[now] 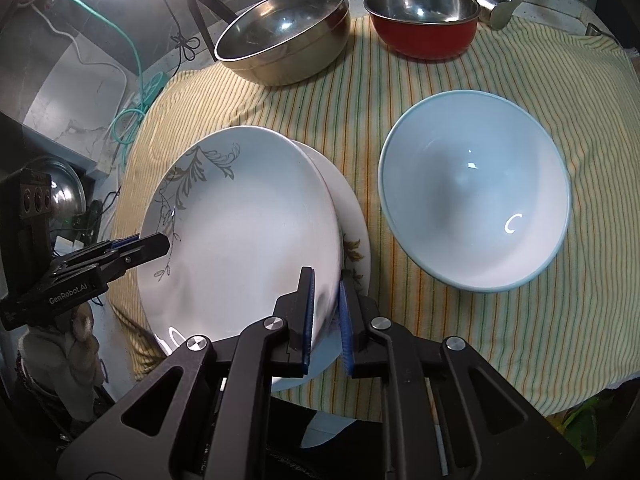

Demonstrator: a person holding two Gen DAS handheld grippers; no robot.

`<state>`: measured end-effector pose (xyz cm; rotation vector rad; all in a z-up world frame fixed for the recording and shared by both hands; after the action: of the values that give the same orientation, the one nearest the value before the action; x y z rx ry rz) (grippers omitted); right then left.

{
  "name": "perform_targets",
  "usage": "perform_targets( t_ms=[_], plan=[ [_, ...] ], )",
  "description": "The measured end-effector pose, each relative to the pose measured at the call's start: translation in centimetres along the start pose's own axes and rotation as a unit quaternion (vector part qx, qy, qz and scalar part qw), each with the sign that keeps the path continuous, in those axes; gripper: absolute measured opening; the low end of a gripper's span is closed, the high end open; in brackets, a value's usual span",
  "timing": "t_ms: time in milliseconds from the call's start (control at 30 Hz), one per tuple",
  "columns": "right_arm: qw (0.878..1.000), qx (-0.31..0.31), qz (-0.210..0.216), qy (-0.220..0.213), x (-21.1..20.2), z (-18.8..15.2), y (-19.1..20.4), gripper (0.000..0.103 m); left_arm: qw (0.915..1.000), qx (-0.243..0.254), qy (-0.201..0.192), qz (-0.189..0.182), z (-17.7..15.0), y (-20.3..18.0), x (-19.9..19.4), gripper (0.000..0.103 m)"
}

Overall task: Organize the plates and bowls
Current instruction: 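Lower the grey-leaf plate onto the pink plate stack with both grippers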

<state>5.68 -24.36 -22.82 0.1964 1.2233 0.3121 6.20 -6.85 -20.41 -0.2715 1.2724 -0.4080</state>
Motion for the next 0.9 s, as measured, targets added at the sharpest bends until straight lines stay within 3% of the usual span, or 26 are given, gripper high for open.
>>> perform_targets(
  t_ms=[633,900],
  plan=[
    [0.999,-0.028,-0.019,0.002,0.3,-0.2,0.7,0.017,0.9985,0.039,-0.003,0.039,-0.1,-0.6,0.0,0.024],
    [0.999,-0.035,-0.022,-0.002,0.0,-0.2,1.1,0.018,0.9962,0.059,-0.006,0.064,-0.2,-0.7,0.0,0.035]
  ],
)
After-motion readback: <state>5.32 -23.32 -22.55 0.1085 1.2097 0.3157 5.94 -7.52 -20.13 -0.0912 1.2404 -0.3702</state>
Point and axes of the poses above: each gripper's, at about its wrist camera, not at the fingertips, and x roughly the way its jaws point, y to its left, z to its top, the point moved 6 cm from there along x, roughly the way its jaws point, and after that the axes turned 5 degrees about -x, right-handed, at the moved point
